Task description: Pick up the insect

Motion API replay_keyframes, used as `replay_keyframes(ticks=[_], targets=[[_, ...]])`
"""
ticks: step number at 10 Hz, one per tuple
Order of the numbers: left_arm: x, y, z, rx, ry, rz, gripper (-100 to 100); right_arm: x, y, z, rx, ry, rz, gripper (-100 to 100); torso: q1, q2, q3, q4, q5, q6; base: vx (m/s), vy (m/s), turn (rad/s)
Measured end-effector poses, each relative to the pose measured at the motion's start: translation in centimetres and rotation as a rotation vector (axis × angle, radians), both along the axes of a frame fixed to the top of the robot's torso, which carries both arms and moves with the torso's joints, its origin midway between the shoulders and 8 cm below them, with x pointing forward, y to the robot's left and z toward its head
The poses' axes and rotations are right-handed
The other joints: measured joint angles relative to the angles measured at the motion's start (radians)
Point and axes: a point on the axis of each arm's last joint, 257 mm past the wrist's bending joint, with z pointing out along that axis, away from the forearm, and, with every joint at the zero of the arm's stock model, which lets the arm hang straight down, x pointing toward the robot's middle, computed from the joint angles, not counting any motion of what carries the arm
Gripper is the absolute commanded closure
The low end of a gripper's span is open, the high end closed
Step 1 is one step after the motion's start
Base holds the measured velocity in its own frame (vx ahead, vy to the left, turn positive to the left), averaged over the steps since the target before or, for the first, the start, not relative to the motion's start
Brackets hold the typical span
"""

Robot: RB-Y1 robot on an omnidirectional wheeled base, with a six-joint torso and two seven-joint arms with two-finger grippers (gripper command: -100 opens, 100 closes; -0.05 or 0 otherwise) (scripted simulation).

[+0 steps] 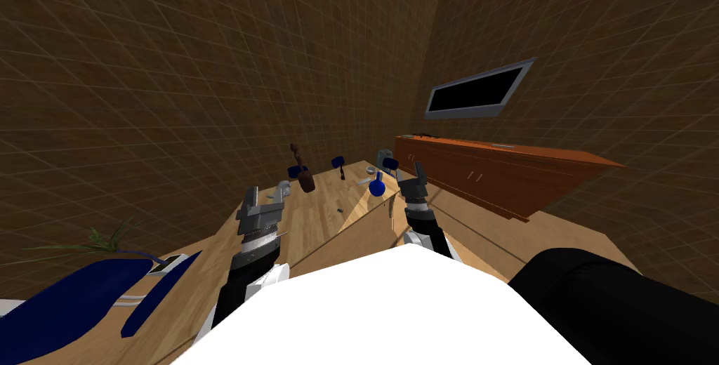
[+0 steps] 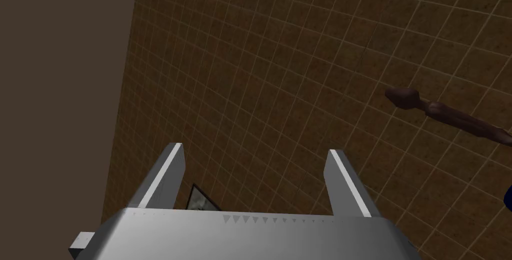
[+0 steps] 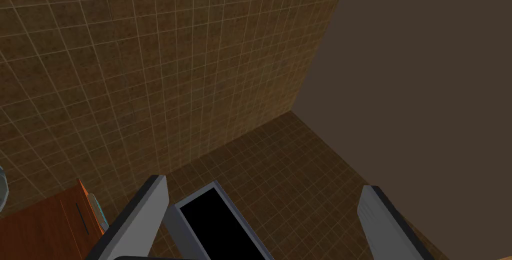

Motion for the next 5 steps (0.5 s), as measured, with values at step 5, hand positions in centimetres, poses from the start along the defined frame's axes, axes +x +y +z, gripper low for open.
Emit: replay_keyframes(ticks=[5], targets=[[2.1,1.5,-3.6,0.106,0.140,0.018,-100,0.0,0.0,0.0,0.000,0.000,0.000,0,-0.006,0.001,0.000,0.000,-0.001,0.000,-0.016,-0.075,-0.068]])
